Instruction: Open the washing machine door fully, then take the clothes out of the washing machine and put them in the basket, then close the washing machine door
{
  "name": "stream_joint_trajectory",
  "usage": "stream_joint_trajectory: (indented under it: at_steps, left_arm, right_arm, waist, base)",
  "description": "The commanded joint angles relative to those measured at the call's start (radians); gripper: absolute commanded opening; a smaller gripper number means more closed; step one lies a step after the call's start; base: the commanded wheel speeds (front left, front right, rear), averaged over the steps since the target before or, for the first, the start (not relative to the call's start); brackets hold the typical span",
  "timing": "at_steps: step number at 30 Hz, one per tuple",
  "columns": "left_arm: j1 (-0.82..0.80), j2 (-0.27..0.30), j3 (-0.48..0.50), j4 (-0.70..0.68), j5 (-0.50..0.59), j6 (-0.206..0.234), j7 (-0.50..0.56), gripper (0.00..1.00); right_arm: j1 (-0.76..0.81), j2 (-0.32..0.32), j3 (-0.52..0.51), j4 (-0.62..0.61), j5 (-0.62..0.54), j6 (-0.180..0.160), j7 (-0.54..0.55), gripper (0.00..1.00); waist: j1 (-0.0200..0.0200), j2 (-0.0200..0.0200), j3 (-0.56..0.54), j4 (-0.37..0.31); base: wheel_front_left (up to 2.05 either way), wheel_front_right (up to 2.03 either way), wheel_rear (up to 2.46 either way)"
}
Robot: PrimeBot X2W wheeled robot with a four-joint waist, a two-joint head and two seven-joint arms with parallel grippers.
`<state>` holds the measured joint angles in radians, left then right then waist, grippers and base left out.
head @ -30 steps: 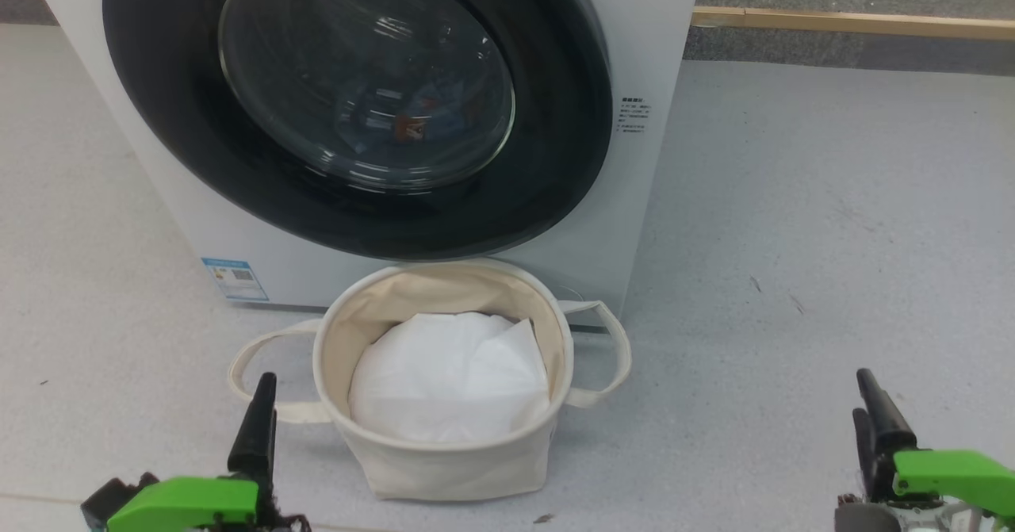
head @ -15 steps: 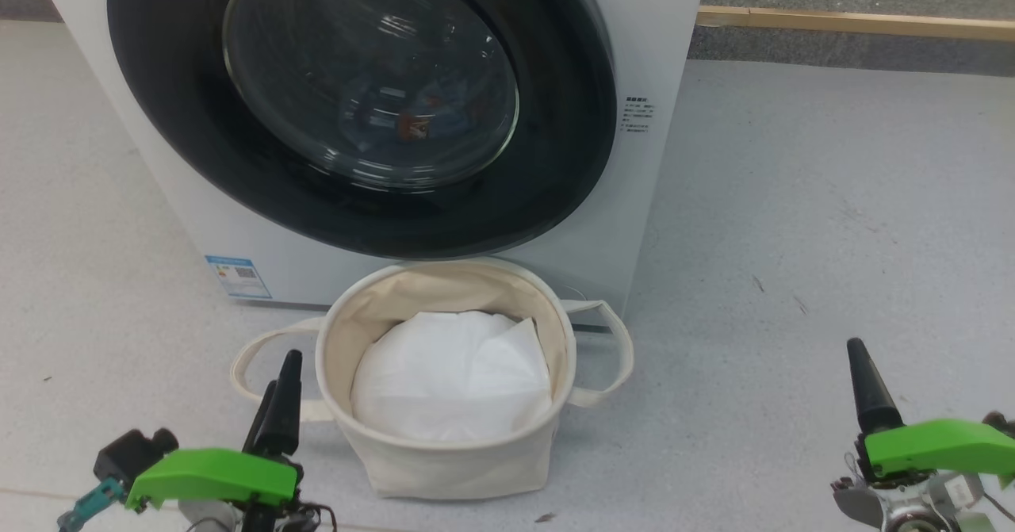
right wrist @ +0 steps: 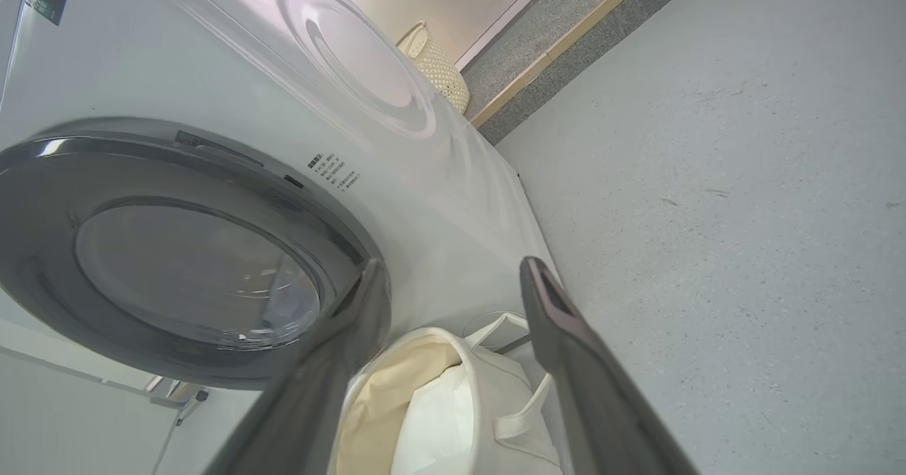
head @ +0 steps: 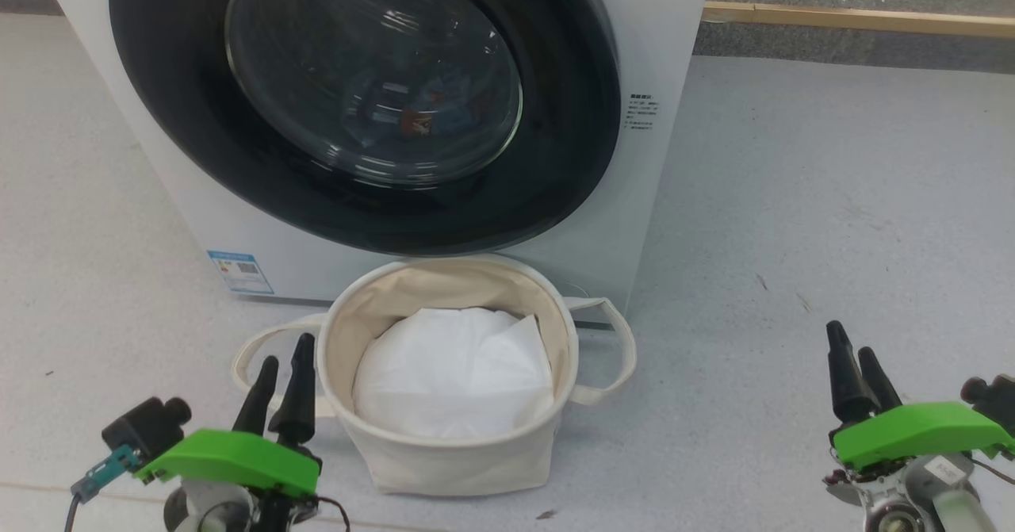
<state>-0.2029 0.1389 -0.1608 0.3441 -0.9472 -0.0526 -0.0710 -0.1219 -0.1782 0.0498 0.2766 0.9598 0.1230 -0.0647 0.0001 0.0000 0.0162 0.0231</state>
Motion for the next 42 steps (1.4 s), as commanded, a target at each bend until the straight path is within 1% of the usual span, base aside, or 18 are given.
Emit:
stream_joint_trajectory:
  at_steps: [1, 12, 17, 42]
  left_arm:
    - [-0.062, 0.024, 0.011, -0.034, 0.038, 0.005, -0.016, 1.00]
    - [-0.092, 0.036, 0.005, -0.030, 0.181, 0.004, -0.049, 1.00]
    - [-0.103, 0.037, 0.006, -0.029, 0.227, 0.004, -0.061, 1.00]
    - [-0.174, 0.048, -0.016, 0.000, 0.526, -0.005, -0.136, 1.00]
  right_arm:
    - [-0.066, -0.029, 0.015, -0.031, -0.034, 0.004, -0.019, 1.00]
    - [-0.089, -0.054, 0.040, -0.031, -0.147, 0.005, -0.050, 1.00]
    - [-0.097, -0.063, 0.053, -0.029, -0.186, 0.005, -0.061, 1.00]
    - [-0.151, -0.140, 0.157, -0.032, -0.409, 0.007, -0.114, 1.00]
  waist:
    - [0.0000, 0.0000, 0.001, 0.000]
    - [0.0000, 0.0000, 0.007, 0.002]
    - [0.0000, 0.0000, 0.008, 0.002]
    - [0.0000, 0.0000, 0.013, 0.010]
  base:
    - [0.00, 0.00, 0.00]
    - [0.00, 0.00, 0.00]
    - [0.00, 0.00, 0.00]
    - [0.00, 0.00, 0.00]
